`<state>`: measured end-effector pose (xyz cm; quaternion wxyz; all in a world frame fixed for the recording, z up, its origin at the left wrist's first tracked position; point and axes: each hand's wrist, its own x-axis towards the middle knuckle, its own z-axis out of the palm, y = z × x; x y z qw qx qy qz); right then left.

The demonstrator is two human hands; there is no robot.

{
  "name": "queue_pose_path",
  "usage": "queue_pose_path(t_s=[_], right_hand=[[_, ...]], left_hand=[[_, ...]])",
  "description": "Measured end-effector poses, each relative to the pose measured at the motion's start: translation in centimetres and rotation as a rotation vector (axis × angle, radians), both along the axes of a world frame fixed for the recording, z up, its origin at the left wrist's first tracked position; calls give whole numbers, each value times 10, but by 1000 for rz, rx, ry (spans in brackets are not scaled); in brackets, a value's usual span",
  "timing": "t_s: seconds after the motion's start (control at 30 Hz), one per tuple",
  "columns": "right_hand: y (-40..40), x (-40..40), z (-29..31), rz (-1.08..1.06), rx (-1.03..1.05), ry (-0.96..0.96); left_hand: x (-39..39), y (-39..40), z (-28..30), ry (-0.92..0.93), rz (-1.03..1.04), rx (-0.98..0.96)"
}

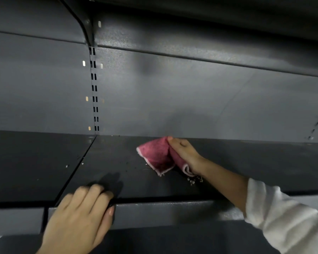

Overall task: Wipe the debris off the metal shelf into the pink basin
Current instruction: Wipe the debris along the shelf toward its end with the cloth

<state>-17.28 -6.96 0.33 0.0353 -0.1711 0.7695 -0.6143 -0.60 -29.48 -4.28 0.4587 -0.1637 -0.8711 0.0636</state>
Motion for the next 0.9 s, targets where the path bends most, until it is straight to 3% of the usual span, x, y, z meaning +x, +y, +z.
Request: queue_pose_path(t_s=[0.1,0.23,0.37,0.47,0.53,0.57,0.73,0.9], right_hand=[[34,-6,15,-208,-252,-97],[123,-6,45,-406,-456,20],[192,-3,36,-644,-247,50],[203,-20,6,-648,240,-40],[188,-26,1,-621,572,34],[175,-24,0,-593,632,66],[106,2,4,-367,567,174],[35,31,8,-240,271,198]], left_hand=[[0,-2,0,13,-25,4],[0,0,-2,22,-66,37],[1,0,-1,14,-61,44],[-1,1,-4,27,-52,30],[-2,2,-4,44,-48,30],[-2,2,-4,51,-48,30],[-3,5,-3,71,-71,38],[-1,2,-4,45,-134,63]])
